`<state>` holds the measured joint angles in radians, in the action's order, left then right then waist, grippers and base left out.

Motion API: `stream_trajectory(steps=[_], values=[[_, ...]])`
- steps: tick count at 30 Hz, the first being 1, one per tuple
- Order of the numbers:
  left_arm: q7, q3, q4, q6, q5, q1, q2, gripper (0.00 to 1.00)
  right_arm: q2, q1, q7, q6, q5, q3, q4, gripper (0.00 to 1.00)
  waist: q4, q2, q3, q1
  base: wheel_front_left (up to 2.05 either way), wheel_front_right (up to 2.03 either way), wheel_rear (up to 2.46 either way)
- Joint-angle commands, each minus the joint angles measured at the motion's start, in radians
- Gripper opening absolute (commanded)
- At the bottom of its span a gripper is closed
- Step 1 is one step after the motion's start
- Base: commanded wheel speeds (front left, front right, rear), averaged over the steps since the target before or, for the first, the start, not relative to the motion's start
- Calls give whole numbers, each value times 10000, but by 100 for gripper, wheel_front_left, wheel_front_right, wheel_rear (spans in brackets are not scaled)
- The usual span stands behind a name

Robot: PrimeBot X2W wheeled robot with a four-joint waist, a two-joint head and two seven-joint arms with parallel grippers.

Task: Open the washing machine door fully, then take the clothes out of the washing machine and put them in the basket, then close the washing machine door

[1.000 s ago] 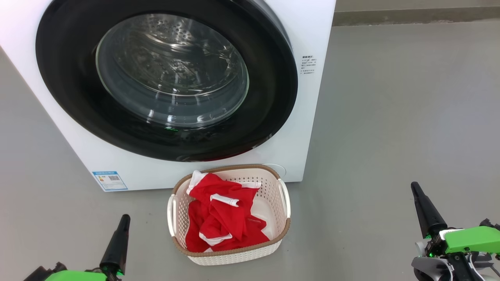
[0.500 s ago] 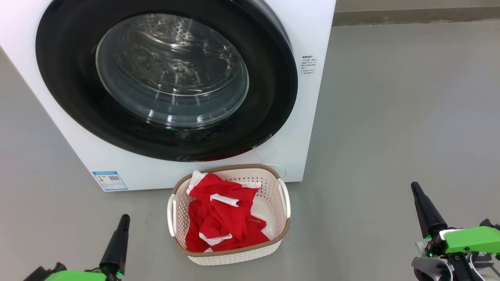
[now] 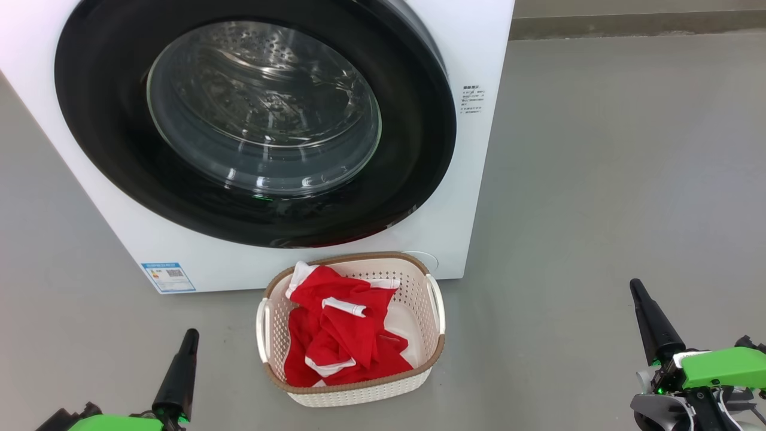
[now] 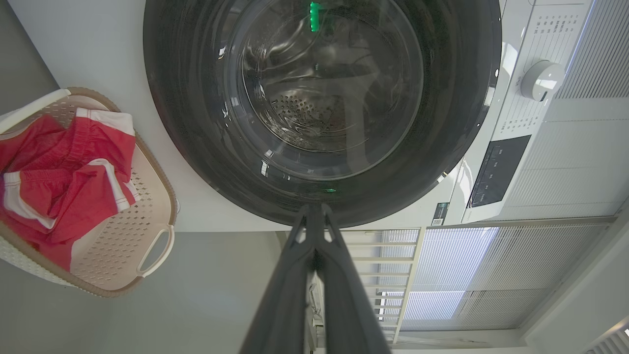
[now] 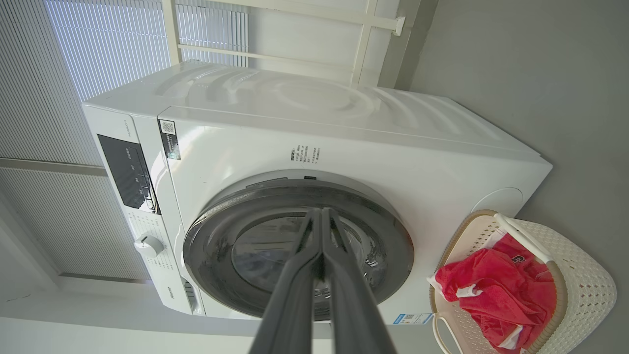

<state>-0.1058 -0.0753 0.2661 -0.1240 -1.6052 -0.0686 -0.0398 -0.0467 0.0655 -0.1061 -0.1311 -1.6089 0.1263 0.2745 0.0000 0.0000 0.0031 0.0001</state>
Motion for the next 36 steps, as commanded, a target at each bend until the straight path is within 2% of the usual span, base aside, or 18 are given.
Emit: stream_trajectory(steps=[1,36], values=[[-62,-369,-211,-67,-47,-393,-123,0,-50,423,-63,4,-5,-135,-298,0,0,0,0,0,0,0,0],[-71,-381,-210,-67,-37,-394,-115,0,-44,424,-70,4,3,-125,-298,0,0,0,0,0,0,0,0]])
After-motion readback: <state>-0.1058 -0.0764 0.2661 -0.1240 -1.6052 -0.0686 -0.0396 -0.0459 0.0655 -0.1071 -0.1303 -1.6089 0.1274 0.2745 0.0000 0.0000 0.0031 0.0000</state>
